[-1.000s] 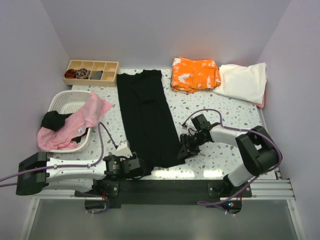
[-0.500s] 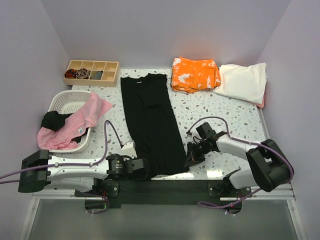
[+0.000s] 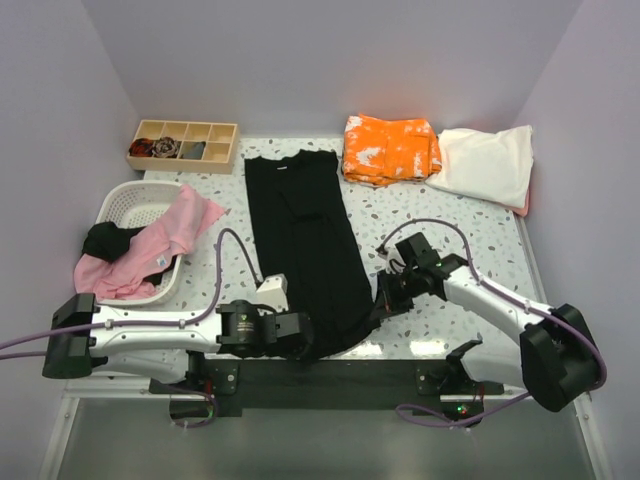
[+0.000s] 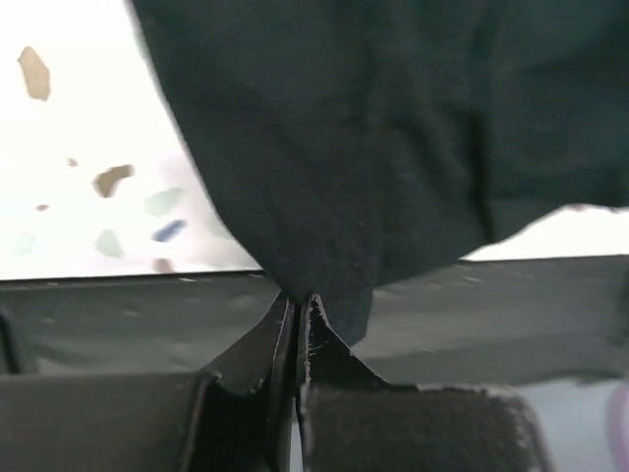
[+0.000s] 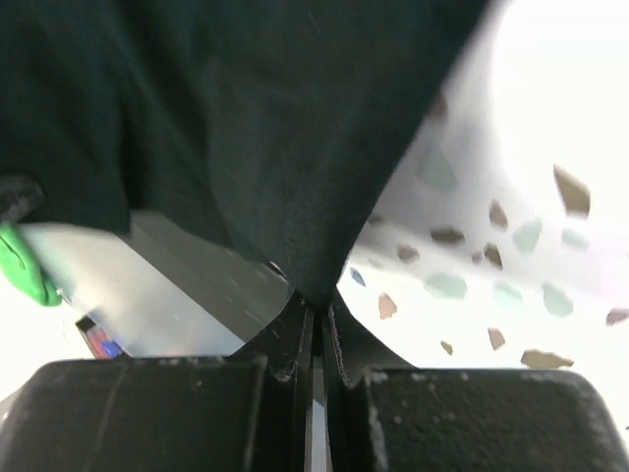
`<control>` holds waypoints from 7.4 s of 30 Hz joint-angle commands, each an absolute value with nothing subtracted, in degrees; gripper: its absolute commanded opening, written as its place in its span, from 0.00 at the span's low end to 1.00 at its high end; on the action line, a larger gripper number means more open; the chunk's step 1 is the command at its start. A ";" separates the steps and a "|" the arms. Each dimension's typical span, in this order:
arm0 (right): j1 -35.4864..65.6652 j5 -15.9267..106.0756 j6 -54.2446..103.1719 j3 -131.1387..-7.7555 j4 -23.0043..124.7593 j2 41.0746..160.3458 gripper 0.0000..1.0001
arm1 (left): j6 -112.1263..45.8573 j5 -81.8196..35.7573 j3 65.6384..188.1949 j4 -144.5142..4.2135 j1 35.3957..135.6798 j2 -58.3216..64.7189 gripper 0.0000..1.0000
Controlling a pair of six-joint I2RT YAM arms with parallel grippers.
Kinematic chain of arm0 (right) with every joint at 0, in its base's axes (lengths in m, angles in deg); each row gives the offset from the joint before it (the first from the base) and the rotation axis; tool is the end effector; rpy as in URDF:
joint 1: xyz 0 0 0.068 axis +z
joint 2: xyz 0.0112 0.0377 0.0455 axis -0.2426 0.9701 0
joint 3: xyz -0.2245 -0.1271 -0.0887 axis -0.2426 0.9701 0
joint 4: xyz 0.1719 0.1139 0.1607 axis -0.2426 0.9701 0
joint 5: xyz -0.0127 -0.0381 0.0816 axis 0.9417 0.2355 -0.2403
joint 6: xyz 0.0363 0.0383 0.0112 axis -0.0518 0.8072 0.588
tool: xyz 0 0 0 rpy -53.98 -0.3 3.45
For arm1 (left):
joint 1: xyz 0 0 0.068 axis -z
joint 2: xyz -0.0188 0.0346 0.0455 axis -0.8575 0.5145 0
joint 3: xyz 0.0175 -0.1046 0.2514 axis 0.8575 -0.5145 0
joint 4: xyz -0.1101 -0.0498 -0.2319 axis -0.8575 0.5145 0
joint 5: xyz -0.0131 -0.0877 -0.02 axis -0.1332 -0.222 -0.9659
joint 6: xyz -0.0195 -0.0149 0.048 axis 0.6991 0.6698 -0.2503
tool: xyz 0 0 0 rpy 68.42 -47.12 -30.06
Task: Fold and stack the t-shirts
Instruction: Grab the bottom of the folded rectangular tshirt with both arms, then fold the folded rectangular tshirt in 1/3 of the way
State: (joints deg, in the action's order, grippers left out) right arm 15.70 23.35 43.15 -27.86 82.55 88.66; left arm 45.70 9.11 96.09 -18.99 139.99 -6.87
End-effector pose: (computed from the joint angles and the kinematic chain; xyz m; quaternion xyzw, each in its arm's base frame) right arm 0.1661 0.1150 0.1718 -0.0851 0.9459 0.3086 0.0538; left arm 0.0440 -0.1846 0.2067 -0.1102 0.9619 -0.1284 0.2149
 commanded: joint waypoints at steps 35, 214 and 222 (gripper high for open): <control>12.24 29.51 35.93 -65.16 83.15 120.25 0.00 | 25.35 25.40 109.50 -24.45 113.99 0.47 0.00; 3.81 45.05 31.27 -89.01 76.39 139.71 0.52 | -18.52 -10.39 96.32 -79.04 79.87 21.06 0.55; 3.80 44.38 28.99 -83.73 75.51 129.67 0.54 | -17.11 3.86 96.32 -69.98 79.78 6.29 0.61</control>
State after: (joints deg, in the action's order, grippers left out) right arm 4.14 44.79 30.95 -84.36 76.85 137.47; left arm -17.38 -4.36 95.76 -73.04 80.36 13.53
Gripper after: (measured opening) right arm 0.536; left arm 0.603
